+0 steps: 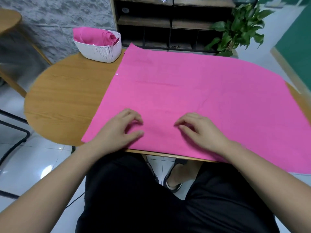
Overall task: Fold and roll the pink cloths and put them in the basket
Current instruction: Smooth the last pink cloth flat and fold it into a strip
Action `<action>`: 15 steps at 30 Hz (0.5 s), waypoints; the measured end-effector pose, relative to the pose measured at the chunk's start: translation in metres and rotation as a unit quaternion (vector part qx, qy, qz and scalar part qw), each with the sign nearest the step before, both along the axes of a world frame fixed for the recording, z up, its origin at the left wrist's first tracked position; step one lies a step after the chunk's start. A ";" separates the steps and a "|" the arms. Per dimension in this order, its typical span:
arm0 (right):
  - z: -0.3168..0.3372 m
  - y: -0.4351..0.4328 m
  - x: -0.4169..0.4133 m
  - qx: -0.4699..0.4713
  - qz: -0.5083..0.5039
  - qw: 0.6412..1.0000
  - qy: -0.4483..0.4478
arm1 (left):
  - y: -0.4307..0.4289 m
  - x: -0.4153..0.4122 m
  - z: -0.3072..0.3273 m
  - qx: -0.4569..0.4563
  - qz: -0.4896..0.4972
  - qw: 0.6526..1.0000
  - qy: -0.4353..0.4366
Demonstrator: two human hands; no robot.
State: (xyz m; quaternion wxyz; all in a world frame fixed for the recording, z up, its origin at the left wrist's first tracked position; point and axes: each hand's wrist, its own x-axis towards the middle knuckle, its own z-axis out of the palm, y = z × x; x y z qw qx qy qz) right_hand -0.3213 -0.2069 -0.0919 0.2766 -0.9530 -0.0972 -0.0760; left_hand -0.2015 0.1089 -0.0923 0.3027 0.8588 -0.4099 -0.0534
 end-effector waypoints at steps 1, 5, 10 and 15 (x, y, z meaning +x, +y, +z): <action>-0.001 -0.005 -0.015 -0.018 -0.005 1.000 -0.006 | -0.010 -0.006 -0.005 0.005 -0.016 1.000 0.003; -0.011 -0.020 -0.068 -0.105 -0.058 0.992 0.037 | -0.041 -0.024 -0.020 0.074 -0.049 0.995 -0.036; -0.024 -0.020 -0.105 -0.213 -0.071 0.970 0.095 | -0.042 -0.034 -0.028 0.150 -0.067 0.983 -0.080; -0.043 -0.019 -0.116 -0.269 -0.062 0.961 0.024 | -0.026 -0.033 -0.033 0.182 -0.088 0.971 -0.131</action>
